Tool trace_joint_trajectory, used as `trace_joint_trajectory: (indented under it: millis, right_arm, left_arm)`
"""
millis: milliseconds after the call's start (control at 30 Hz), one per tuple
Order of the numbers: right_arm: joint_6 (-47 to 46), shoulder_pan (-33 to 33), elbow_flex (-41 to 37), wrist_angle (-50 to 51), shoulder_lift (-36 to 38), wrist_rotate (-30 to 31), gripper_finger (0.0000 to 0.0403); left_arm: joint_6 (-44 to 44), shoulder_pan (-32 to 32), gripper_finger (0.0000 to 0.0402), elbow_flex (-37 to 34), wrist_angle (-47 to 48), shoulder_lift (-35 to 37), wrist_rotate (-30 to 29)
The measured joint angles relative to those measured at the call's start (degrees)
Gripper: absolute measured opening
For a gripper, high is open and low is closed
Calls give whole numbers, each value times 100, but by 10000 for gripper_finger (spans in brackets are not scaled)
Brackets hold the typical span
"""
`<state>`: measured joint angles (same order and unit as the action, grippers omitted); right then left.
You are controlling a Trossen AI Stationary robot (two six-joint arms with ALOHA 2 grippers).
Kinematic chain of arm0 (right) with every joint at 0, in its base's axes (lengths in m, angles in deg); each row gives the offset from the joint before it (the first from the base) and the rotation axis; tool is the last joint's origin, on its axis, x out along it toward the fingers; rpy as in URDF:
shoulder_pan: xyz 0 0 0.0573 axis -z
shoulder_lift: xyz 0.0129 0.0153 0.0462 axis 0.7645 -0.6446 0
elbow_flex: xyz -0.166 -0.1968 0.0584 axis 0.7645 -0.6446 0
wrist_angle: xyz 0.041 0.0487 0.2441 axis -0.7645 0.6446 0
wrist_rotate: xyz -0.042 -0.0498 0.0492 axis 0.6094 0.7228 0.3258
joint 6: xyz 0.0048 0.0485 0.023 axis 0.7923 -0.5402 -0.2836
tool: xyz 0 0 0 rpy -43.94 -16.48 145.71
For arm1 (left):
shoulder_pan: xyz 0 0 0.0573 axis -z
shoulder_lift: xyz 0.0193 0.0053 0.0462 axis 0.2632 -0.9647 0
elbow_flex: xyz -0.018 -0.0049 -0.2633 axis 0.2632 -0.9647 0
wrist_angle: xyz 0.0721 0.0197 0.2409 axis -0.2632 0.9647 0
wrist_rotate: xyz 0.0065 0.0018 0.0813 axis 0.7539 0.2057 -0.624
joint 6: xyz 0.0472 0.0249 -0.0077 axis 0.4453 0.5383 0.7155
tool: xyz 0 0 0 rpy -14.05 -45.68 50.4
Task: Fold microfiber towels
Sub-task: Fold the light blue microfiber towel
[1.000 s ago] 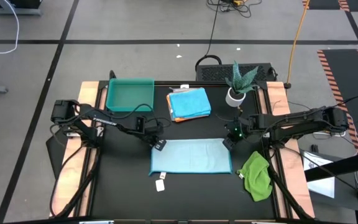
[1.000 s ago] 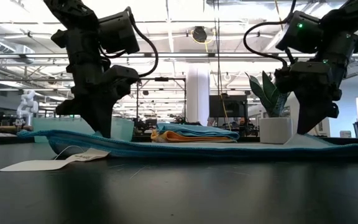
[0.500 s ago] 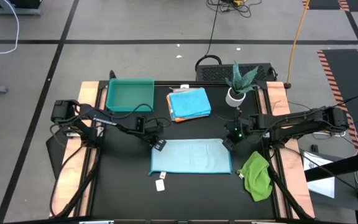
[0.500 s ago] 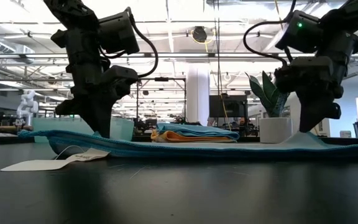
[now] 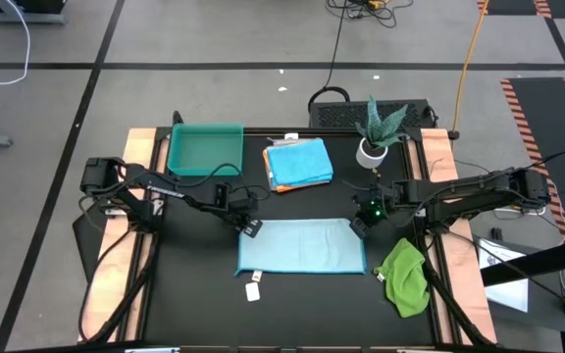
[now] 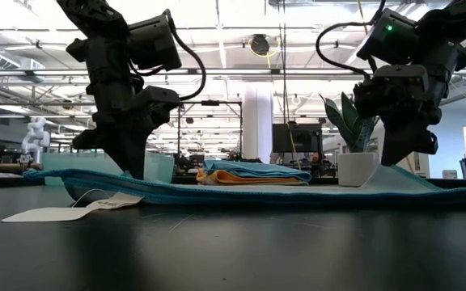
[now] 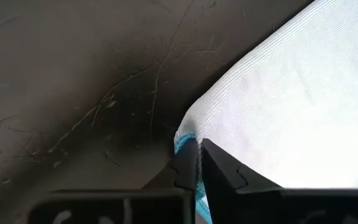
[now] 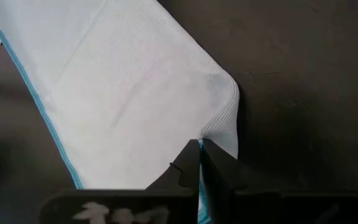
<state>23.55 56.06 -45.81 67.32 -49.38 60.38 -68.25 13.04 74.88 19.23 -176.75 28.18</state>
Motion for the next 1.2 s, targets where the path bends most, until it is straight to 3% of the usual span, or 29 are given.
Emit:
trace_joint_trajectory:
  millis: [267, 600, 800, 1067, 1200]
  right_arm:
    - [17, 0, 0, -1, 0, -10, 0]
    - [167, 0, 0, 1, 0, -13, 0]
    - [107, 0, 0, -223, 0, -155, 0]
    - [41, 0, 0, -280, 0, -150, 0]
    - [39, 0, 27, -286, 0, -140, 0]
  left_arm:
    - [2, 0, 5, 0, -4, 2, -2]
    - [11, 0, 5, 0, -9, 2, -4]
    - [0, 0, 25, 0, -13, 2, -37]
    - [49, 1, 5, 0, -13, 2, -127]
    - [269, -30, 13, 0, -13, 11, -160]
